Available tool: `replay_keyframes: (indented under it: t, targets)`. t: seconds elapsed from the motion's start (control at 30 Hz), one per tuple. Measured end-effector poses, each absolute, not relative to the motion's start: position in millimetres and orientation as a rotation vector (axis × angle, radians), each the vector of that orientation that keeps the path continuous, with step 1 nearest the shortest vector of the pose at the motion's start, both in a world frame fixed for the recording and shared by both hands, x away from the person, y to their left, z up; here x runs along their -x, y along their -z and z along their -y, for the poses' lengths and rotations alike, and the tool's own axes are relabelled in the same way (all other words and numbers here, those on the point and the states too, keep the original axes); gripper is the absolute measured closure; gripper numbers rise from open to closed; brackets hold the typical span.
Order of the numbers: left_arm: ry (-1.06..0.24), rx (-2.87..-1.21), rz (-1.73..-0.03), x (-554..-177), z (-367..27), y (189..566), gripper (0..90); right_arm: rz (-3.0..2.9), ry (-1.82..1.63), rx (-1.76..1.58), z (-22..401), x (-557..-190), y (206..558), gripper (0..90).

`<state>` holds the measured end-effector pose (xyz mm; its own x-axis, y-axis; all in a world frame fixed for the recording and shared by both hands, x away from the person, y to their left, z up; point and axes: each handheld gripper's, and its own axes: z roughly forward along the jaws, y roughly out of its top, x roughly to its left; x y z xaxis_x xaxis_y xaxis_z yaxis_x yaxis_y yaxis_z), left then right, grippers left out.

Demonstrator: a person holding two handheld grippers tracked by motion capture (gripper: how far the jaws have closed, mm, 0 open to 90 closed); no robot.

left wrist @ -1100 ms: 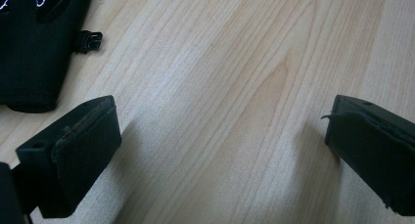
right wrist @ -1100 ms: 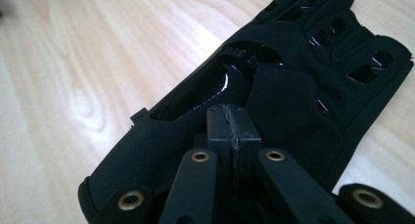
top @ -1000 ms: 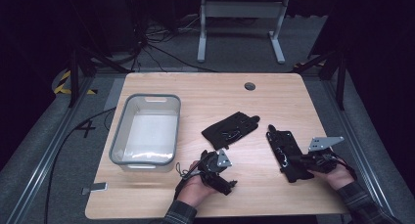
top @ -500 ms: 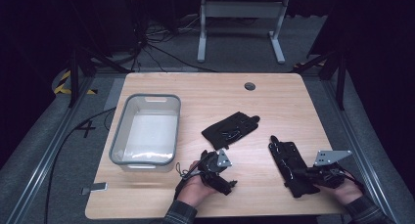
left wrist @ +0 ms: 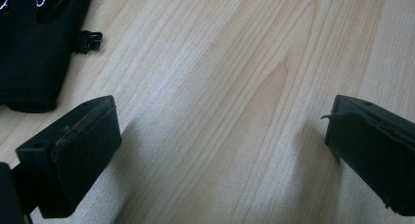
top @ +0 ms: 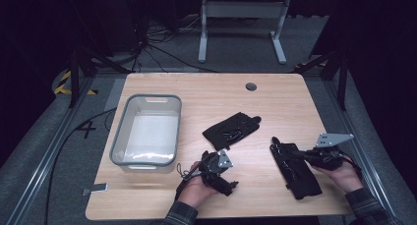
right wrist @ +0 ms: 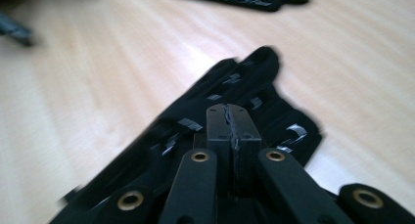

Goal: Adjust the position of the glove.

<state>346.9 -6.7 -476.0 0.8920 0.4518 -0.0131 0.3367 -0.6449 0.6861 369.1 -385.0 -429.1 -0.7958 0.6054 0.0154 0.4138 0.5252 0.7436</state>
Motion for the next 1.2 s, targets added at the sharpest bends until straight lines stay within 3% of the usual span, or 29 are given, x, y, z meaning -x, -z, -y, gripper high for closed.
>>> replay_keyframes:
  t: [0.2, 0.53, 1.2]
  targets:
    - [-0.206, -2.328, -0.563, -347, 7, 476, 0.3, -2.496, -1.095, -0.913, 387, -398, 434, 89.6]
    - [-0.206, -2.328, -0.563, -347, 7, 476, 0.3, -2.518, -1.005, -0.948, 388, -413, 448, 89.7]
    - [-0.206, -2.329, -0.562, -347, 7, 476, 0.3, -2.523, -0.921, -0.959, 398, -380, 445, 89.8]
